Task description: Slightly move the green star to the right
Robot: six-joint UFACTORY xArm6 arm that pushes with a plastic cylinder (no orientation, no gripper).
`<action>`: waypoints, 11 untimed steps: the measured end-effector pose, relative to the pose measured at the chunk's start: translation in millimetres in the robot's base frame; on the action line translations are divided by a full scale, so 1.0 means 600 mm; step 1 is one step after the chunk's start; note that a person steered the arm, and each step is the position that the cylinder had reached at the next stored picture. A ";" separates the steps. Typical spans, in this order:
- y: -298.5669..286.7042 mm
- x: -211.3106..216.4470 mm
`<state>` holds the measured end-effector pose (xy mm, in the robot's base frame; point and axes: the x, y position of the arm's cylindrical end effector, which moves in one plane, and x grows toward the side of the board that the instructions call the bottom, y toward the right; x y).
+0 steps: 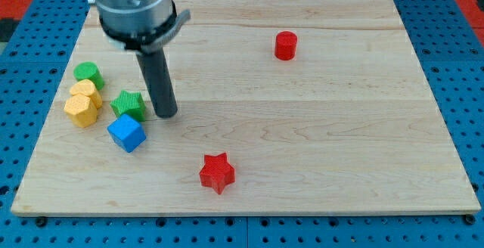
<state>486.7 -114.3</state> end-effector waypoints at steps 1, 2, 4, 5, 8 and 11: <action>-0.018 0.077; -0.087 0.102; -0.252 0.148; -0.291 0.065; -0.125 -0.032; -0.078 -0.070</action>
